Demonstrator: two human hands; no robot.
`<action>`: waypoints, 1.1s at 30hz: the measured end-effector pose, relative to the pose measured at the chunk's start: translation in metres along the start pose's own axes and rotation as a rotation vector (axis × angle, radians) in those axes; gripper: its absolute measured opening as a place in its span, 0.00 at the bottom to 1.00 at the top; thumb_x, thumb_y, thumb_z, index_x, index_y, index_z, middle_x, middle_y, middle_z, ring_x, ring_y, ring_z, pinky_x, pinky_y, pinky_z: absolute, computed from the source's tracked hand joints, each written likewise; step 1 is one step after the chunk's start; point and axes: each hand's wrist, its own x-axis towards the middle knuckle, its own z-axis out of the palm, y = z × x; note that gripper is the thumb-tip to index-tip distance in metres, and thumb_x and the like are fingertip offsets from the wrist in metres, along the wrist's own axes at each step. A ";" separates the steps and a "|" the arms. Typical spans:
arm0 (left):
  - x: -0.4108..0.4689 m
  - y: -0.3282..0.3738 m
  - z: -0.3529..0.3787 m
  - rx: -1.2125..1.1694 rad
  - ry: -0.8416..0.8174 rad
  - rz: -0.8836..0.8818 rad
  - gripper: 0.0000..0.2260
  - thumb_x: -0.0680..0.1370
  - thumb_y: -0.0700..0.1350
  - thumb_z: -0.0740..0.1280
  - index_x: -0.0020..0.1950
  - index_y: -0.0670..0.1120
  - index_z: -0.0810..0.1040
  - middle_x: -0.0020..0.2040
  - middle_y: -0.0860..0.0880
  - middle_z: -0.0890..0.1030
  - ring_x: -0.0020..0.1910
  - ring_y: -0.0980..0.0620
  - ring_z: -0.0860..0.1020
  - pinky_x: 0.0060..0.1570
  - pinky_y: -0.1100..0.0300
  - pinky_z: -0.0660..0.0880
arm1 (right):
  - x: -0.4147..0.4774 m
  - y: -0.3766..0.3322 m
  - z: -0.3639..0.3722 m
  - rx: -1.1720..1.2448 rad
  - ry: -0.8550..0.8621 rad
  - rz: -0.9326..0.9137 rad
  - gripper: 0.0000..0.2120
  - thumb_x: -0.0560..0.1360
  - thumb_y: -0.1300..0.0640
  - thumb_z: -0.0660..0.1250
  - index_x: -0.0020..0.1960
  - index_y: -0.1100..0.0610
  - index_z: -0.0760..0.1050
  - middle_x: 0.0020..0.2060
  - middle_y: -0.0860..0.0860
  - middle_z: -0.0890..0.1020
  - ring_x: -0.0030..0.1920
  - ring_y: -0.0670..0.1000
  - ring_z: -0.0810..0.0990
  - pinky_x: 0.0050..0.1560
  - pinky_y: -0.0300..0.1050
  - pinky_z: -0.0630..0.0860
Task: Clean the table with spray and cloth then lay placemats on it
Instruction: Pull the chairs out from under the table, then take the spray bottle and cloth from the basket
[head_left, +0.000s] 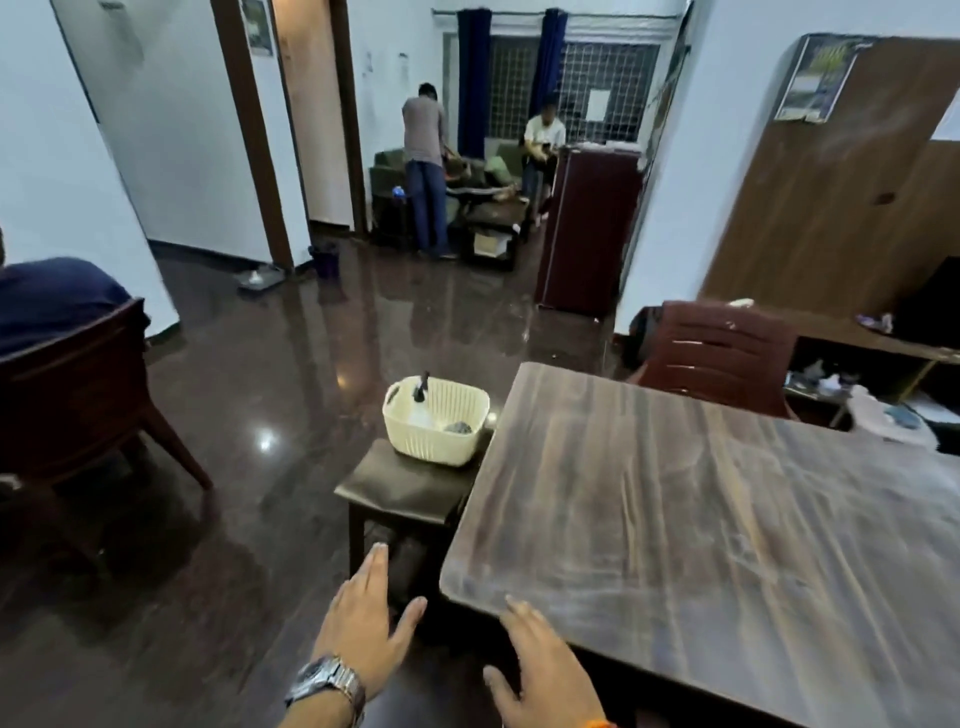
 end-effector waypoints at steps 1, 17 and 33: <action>0.017 -0.005 -0.006 -0.009 -0.007 -0.001 0.47 0.72 0.72 0.48 0.82 0.43 0.46 0.83 0.48 0.52 0.80 0.51 0.57 0.77 0.58 0.56 | 0.016 -0.006 0.001 0.036 -0.025 0.020 0.32 0.67 0.34 0.62 0.67 0.47 0.72 0.67 0.38 0.70 0.65 0.39 0.71 0.62 0.30 0.65; 0.367 -0.024 -0.061 0.204 0.084 0.186 0.45 0.72 0.69 0.41 0.83 0.43 0.47 0.83 0.47 0.52 0.81 0.50 0.53 0.78 0.51 0.49 | 0.389 0.022 -0.014 -0.201 0.203 0.096 0.33 0.73 0.47 0.62 0.74 0.60 0.62 0.73 0.55 0.65 0.74 0.53 0.60 0.73 0.50 0.53; 0.631 -0.090 -0.008 0.202 -0.221 0.316 0.42 0.80 0.62 0.61 0.82 0.40 0.45 0.83 0.42 0.50 0.81 0.43 0.53 0.78 0.49 0.51 | 0.626 0.070 0.055 -0.268 0.128 0.277 0.34 0.75 0.51 0.63 0.75 0.64 0.56 0.76 0.58 0.58 0.76 0.57 0.54 0.74 0.53 0.51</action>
